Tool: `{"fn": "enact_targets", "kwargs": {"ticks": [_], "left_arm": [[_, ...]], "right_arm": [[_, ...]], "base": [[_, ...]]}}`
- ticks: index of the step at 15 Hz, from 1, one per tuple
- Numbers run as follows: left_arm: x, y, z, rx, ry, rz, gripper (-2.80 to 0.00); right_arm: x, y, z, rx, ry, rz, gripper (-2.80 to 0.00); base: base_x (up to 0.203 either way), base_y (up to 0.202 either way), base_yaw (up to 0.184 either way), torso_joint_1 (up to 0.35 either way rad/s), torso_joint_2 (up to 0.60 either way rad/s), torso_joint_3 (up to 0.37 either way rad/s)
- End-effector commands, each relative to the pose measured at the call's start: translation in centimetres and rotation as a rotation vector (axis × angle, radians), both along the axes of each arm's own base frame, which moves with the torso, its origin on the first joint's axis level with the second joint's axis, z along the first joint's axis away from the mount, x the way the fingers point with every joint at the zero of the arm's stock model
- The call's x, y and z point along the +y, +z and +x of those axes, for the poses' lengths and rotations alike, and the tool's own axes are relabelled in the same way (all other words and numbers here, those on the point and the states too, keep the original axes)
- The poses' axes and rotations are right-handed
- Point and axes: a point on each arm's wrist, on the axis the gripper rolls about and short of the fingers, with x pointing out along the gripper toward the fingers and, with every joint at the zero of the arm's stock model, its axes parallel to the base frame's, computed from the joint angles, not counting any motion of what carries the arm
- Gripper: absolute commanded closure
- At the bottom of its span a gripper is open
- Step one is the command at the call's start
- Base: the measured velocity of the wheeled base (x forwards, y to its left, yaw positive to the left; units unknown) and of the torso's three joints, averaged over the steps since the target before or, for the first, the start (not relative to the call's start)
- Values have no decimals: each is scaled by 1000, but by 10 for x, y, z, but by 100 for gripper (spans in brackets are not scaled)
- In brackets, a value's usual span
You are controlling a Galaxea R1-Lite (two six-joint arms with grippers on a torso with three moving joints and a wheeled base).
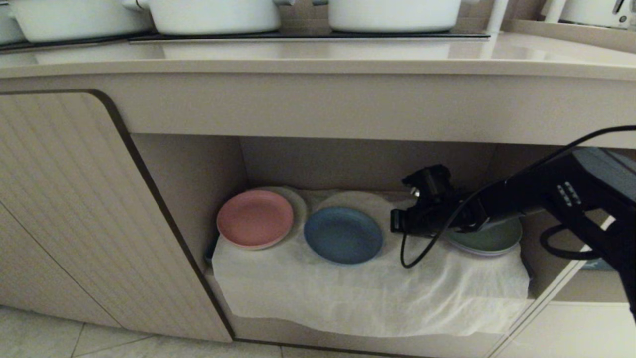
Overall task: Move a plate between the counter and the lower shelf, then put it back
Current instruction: Pick up the plate in the cupboard
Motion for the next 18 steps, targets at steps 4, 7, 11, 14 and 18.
{"fn": "enact_targets", "kwargs": {"ticks": [4, 7, 11, 14, 18], "left_arm": [[0, 0, 0, 0, 0, 0, 0], [0, 0, 0, 0, 0, 0, 0], [0, 0, 0, 0, 0, 0, 0], [0, 0, 0, 0, 0, 0, 0], [0, 0, 0, 0, 0, 0, 0]], "right_arm": [[-3, 10, -1, -20, -9, 10, 0], [-3, 18, -5, -20, 0, 9, 0], [3, 21, -10, -8, 18, 4, 0], [16, 21, -16, -6, 53, 5, 0], [23, 18, -20, 3, 101, -28, 0]], "base": [[0, 0, 0, 0, 0, 0], [0, 0, 0, 0, 0, 0], [0, 0, 0, 0, 0, 0], [0, 0, 0, 0, 0, 0], [0, 0, 0, 0, 0, 0]]}}
